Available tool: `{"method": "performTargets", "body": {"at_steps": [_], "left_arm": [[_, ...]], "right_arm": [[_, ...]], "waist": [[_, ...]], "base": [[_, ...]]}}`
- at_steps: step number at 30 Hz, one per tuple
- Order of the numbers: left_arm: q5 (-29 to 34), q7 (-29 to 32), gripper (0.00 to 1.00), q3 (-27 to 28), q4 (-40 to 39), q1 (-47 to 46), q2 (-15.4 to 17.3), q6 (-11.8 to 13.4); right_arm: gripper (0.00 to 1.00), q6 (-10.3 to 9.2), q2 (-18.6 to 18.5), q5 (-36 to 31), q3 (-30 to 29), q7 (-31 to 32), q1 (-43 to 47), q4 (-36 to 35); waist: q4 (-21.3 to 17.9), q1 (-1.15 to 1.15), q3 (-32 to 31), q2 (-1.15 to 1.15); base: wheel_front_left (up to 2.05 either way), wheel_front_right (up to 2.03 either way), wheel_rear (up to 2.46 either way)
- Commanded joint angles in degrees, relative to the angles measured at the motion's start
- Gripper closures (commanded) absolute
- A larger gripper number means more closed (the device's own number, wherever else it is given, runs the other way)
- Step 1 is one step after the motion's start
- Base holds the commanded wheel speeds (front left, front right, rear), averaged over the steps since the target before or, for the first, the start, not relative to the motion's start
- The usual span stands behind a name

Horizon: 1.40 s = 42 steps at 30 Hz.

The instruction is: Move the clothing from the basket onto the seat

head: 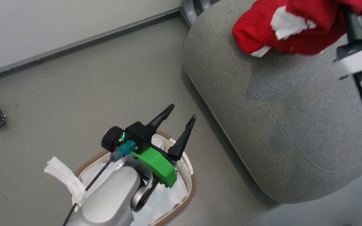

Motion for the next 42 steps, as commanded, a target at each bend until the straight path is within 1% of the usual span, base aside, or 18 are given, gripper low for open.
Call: {"method": "performTargets", "body": {"at_steps": [1, 4, 7, 11, 14, 17, 20, 26, 27, 28, 29, 30, 31, 33, 35, 42], "left_arm": [[0.24, 0.03, 0.0, 0.03, -0.54, -2.1, 0.98, -0.17], [0.55, 0.03, 0.0, -0.21, -1.77, -4.19, 2.07, -0.17], [0.79, 0.03, 0.0, -0.48, -2.9, -6.02, 2.71, -0.17], [1.13, 0.03, 0.0, -0.55, -3.88, -8.06, 3.53, -0.17], [1.32, 0.03, 0.0, -0.52, -4.42, -9.07, 4.21, -0.17], [1.56, 0.03, 0.0, -0.15, -5.0, -9.45, 4.65, -0.17], [1.87, 0.03, 0.0, 0.74, -5.31, -9.28, 5.08, -0.17], [1.79, 0.03, 0.0, 1.81, -5.07, -8.45, 5.18, -0.17], [1.77, 0.03, 0.0, 2.03, -5.05, -8.43, 5.02, -0.17], [1.67, 0.03, 0.0, 2.34, -5.0, -8.35, 4.84, -0.17], [1.69, 0.03, 0.0, 2.59, -4.94, -8.24, 4.73, -0.17], [1.73, 0.03, 0.0, 2.96, -4.87, -8.04, 4.62, -0.17], [1.66, 0.03, 0.0, 3.26, -4.76, -7.8, 4.47, -0.17], [1.6, 0.03, 0.0, 4.02, -4.44, -7.19, 4.15, -0.17], [1.48, 0.03, 0.0, 4.85, -3.96, -6.45, 3.92, -0.17], [1.23, 0.03, 0.0, 9.89, -2.42, -1.83, 2.32, -0.17]], "right_arm": [[1.0, -0.06, -0.98, -0.92, -1.11, -0.28, -3.44, 1.0], [1.0, -0.06, -2.69, -3.32, -3.79, -0.28, -10.06, 4.2], [1.0, -0.06, -4.16, -5.7, -7.5, -0.28, -14.78, 7.05], [1.0, -0.06, -5.19, -10.58, -13.81, 0.5, -19.42, 11.81], [1.0, -0.06, -5.53, -14.24, -19.85, 1.6, -21.11, 15.65], [1.0, -0.06, -5.55, -16.59, -26.02, 2.24, -21.04, 18.73], [1.0, -0.06, -5.29, -19.4, -32.28, 2.71, -18.42, 22.19], [1.0, -0.06, -3.4, -23.23, -41.73, 1.21, -14.4, 29.12], [0.98, -0.06, -3.31, -23.59, -42.51, 0.96, -13.9, 30.23], [0.75, -0.06, -3.12, -23.65, -43.31, 0.56, -13.63, 31.45], [0.59, -0.06, -3.1, -23.58, -43.69, 0.23, -13.61, 32.18], [0.28, -0.06, -3.11, -23.53, -43.57, 0.0, -13.54, 32.99], [0.0, -0.06, -3.18, -23.13, -43.4, -0.18, -13.46, 33.49], [0.0, -0.06, -3.08, -21.6, -41.85, -0.23, -12.92, 32.47], [0.0, -0.06, -2.7, -19.14, -40.13, -0.22, -10.54, 30.52], [0.0, -0.06, -1.7, -10.22, -31.48, -0.25, 2.05, 20.18]], "waist": [[5.28, 0.0, 10.12, 0.26], [6.97, 0.0, 13.66, 0.26], [8.66, 0.0, 16.98, 0.26], [10.93, 0.0, 21.03, 0.26], [12.75, 0.0, 23.73, 0.26], [14.31, 0.0, 25.53, 0.26], [15.31, 0.0, 26.68, 0.26], [15.93, 0.0, 26.22, 0.26], [16.0, 0.0, 25.91, 0.26], [16.05, 0.0, 25.36, 0.26], [16.09, 0.0, 24.92, 0.26], [16.12, 0.0, 24.21, 0.26], [16.13, 0.0, 23.68, 0.26], [16.18, 0.0, 22.19, 0.26], [16.22, 0.0, 20.35, 0.26], [16.96, 0.0, 12.44, 0.26]], "base": [[0.0, 0.0, 0.0], [0.0, 0.0, 0.0], [0.0, 0.0, 0.0], [0.0, 0.0, 0.0], [0.0, 0.0, 0.0], [0.0, 0.0, 0.0], [0.0, 0.0, 0.0], [0.0, 0.0, 0.0], [0.0, 0.0, 0.0], [0.0, 0.0, 0.0], [0.0, 0.0, 0.0], [0.0, 0.0, 0.0], [0.0, 0.0, 0.0], [0.0, 0.0, 0.0], [0.0, 0.0, 0.0], [0.0, 0.0, 0.0]]}}
